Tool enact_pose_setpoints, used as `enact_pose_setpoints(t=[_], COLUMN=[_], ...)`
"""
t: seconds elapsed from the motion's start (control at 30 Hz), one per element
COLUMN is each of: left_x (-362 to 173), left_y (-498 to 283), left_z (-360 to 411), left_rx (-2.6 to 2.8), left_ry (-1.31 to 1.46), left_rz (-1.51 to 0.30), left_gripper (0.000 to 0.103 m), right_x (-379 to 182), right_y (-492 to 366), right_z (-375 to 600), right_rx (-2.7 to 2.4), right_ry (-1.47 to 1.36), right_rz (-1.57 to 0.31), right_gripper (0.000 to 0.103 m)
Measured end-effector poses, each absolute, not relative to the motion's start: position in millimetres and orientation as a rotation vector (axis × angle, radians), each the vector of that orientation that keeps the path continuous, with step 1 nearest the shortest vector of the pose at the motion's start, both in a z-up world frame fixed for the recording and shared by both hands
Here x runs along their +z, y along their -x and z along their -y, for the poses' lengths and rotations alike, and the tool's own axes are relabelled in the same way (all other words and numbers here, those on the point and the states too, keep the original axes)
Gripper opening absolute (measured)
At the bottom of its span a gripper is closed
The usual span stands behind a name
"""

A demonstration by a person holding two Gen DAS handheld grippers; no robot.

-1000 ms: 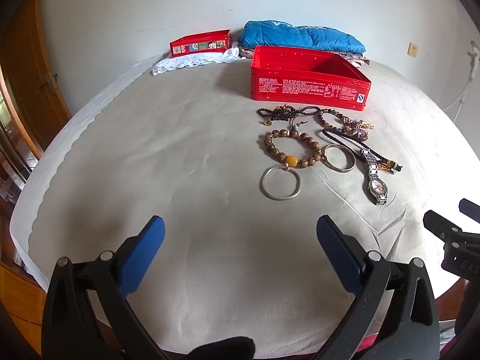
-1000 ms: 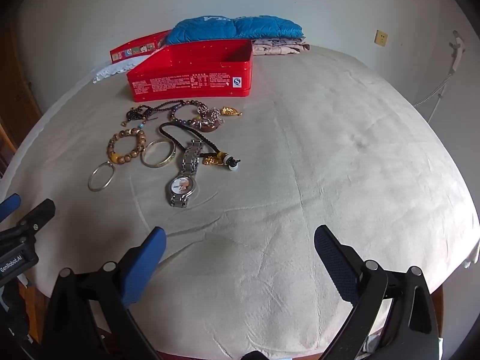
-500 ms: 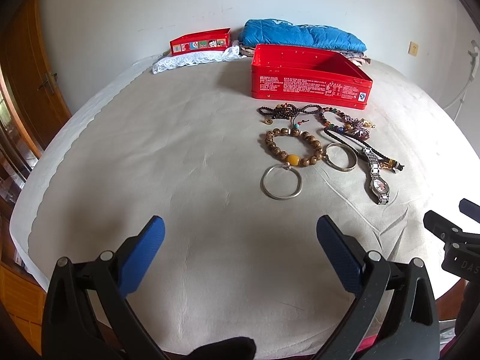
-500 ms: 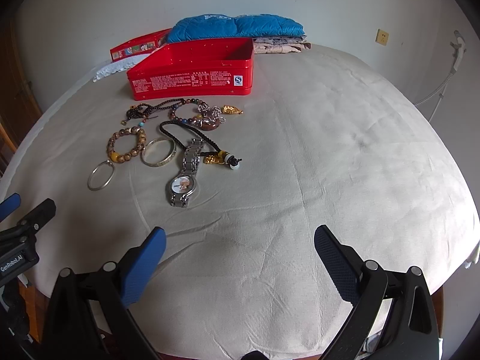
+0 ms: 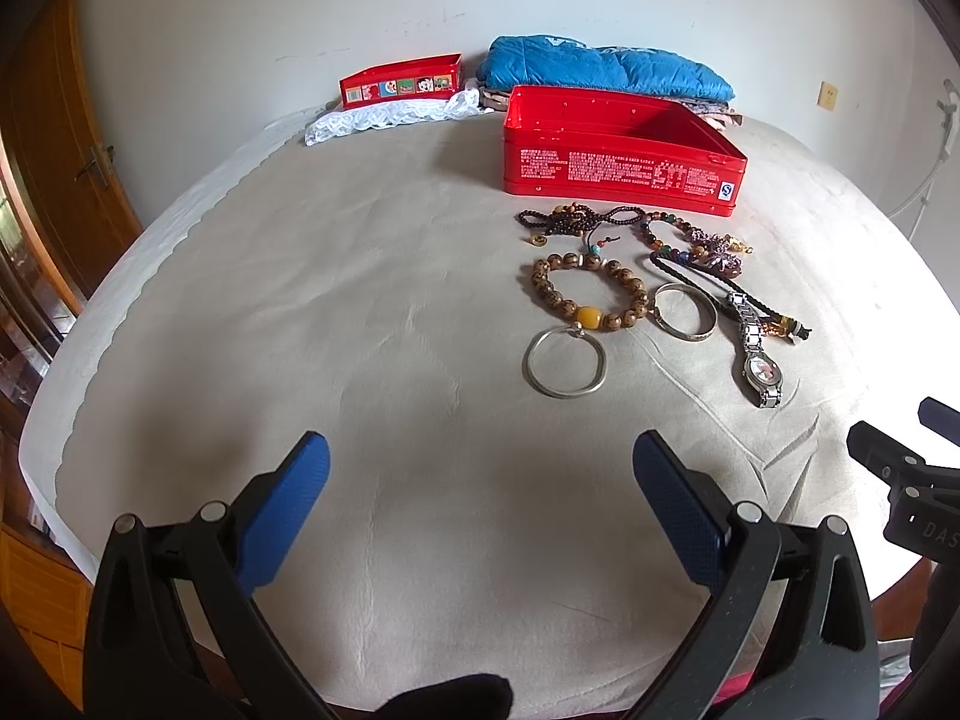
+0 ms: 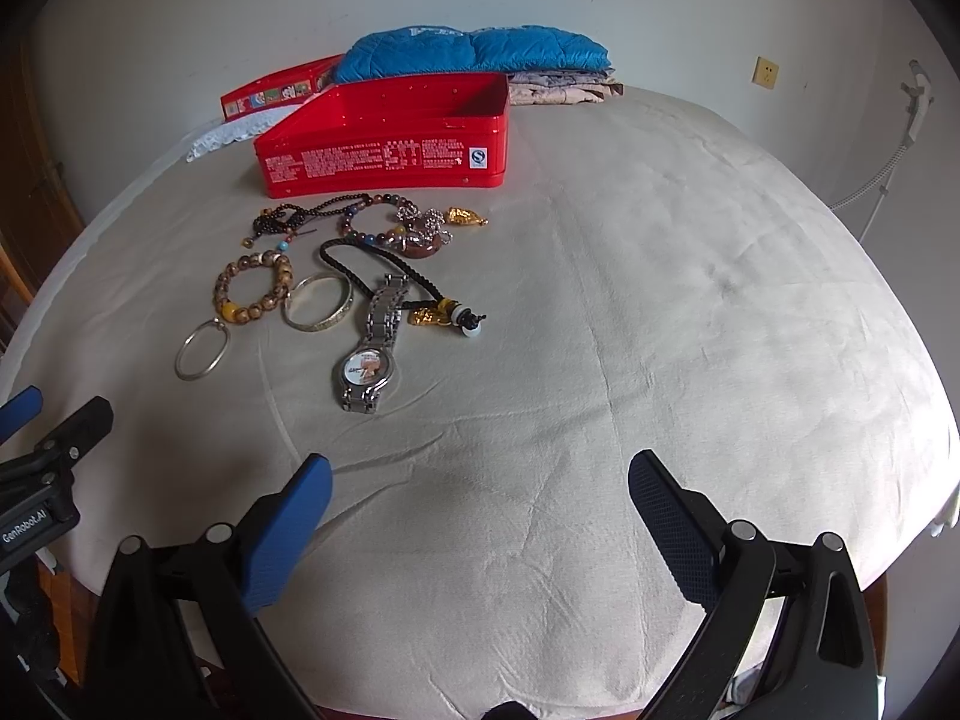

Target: Organize jewelry

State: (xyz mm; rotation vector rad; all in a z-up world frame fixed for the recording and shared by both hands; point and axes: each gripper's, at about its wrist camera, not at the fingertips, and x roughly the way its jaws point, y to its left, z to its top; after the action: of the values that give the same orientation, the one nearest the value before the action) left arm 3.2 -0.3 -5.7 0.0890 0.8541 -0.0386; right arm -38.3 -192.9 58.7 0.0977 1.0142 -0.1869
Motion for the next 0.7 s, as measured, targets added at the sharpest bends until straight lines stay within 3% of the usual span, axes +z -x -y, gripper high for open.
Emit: enact_pose_setpoints(t=[0.7], left_x=[-11.5], left_y=[-5.9], left_z=[-1.9], left_rx=[-0.036], left_ry=[-0.089], left_rz=[-0.859], left_gripper=[0.100], right_x=[53.7], right_y=[36.8], right_z=[193.1], right_rx=[-0.183], right_ry=[-0.103], right_rz=[-1.023], right_gripper=[0.099])
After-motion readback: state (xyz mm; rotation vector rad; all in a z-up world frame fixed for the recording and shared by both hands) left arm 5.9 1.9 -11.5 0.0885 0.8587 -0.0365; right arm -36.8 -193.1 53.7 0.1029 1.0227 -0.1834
